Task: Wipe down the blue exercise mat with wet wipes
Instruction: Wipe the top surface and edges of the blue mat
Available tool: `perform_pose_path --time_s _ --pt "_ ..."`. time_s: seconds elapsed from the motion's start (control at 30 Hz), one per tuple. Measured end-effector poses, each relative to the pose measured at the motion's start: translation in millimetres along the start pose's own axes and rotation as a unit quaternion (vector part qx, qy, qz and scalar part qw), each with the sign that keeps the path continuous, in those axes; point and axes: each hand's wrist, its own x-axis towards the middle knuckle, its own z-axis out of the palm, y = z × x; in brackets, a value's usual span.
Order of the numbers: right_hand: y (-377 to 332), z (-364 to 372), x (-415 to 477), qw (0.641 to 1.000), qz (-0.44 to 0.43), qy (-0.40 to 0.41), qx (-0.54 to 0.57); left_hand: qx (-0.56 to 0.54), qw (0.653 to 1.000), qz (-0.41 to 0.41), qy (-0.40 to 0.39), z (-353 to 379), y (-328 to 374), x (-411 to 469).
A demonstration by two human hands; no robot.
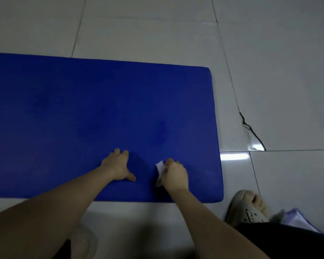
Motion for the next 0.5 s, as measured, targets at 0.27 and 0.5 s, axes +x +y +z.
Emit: perform_pose_path --time_s 0.27,0.5 --pt "118 -67 21 0.963 0.191 0.158 0.104 -0.012 0.999 0.009 -0.034 -2 -5 18" --pt "73 -52 37 0.956 0.173 0.178 0.154 -0.019 0.999 -0.001 -0.037 1 -3 21"
